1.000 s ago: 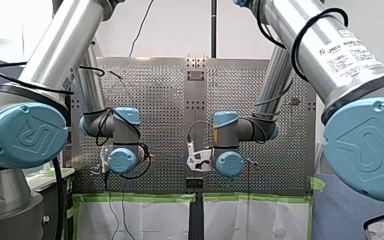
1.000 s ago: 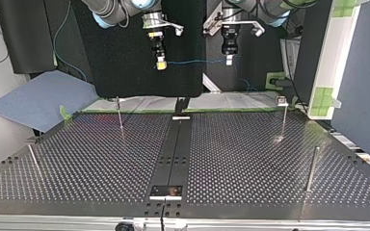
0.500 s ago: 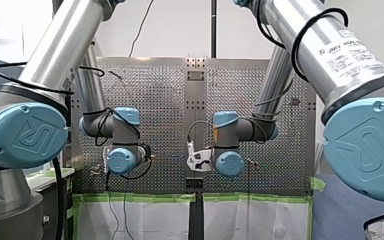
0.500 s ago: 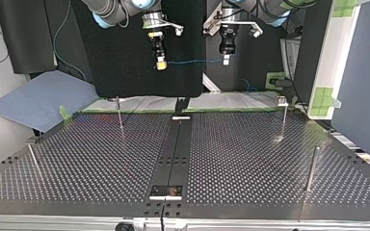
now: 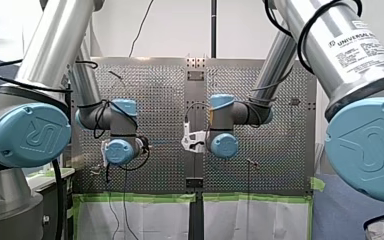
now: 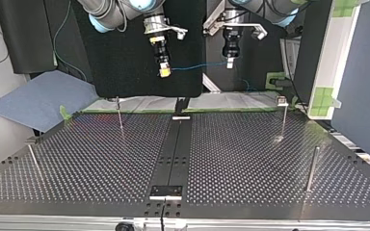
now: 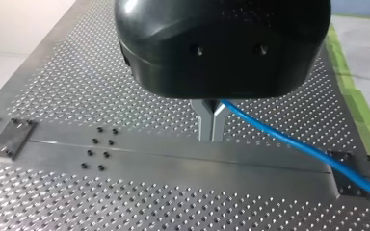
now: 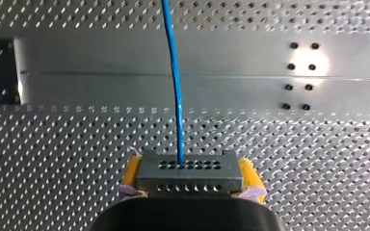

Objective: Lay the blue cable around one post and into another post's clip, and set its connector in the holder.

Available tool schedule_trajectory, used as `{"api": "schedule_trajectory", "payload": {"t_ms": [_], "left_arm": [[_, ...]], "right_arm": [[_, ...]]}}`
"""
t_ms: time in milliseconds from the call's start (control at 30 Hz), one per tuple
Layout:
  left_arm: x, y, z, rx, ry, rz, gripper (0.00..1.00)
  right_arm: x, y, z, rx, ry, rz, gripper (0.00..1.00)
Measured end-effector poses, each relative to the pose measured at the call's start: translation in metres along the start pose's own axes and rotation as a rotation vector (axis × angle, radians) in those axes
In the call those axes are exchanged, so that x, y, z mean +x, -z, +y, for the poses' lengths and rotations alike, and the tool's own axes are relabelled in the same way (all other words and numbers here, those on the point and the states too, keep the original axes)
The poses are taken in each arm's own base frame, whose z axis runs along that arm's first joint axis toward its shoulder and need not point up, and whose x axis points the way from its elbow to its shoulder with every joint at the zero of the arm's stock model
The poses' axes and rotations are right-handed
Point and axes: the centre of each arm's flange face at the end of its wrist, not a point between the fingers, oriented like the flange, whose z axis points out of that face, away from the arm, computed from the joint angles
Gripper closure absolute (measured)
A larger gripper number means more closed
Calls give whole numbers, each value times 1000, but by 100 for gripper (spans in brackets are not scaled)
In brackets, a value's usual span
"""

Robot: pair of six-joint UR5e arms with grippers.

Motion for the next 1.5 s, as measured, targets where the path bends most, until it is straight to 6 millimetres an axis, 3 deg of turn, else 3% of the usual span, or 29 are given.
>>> {"api": "schedule_trajectory", "payload": {"t_ms": [533,1167,1500], "left_arm": [[-55,-18,5,-109,117,-136,98],[-127,-37,13,-185,259,-238,98],[-169,-42,23,-219,301,-295,98]], "right_arm": [[72,0,1,14,-52,29,100],[217,-19,-9,44,-77,182,100],[254,-31,-18,76,-55,197,100]]}}
